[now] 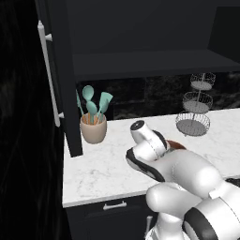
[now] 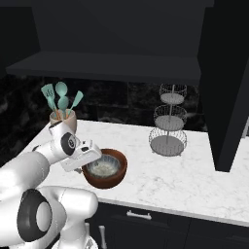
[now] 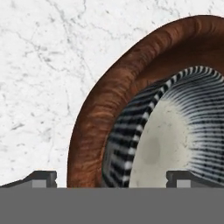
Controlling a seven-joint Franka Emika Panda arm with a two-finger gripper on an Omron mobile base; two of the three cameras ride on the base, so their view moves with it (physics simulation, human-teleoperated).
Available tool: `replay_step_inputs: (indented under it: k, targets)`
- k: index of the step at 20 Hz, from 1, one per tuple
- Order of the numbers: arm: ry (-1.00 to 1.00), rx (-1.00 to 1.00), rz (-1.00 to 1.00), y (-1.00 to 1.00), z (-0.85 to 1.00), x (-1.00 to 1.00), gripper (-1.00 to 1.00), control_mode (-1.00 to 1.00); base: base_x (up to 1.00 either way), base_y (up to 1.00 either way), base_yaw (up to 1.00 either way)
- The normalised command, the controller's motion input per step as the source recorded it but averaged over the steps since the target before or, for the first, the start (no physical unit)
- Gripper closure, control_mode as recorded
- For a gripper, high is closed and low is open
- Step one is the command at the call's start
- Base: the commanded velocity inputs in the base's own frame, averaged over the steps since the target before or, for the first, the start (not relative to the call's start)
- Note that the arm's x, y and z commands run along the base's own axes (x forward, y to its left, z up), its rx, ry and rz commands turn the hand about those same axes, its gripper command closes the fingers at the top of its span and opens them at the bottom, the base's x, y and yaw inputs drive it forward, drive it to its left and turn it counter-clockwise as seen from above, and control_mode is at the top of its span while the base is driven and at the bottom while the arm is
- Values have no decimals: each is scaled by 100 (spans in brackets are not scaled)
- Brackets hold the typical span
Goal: Pick up the bowls on the counter and stack them on top of one another in the open cabinet. Place the smaller bowl on top of the larger bowl.
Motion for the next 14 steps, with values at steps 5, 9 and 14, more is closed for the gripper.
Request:
replay_step_inputs:
  k: [5,9,14]
  targets:
    - [7,-4,0,-9,-42,0,-100,-100,0,0,0]
    - [2,-2,0,-17,-33,0,100,-100,0,0,0]
    - [0,0,0,0,0,0,100,-100,0,0,0]
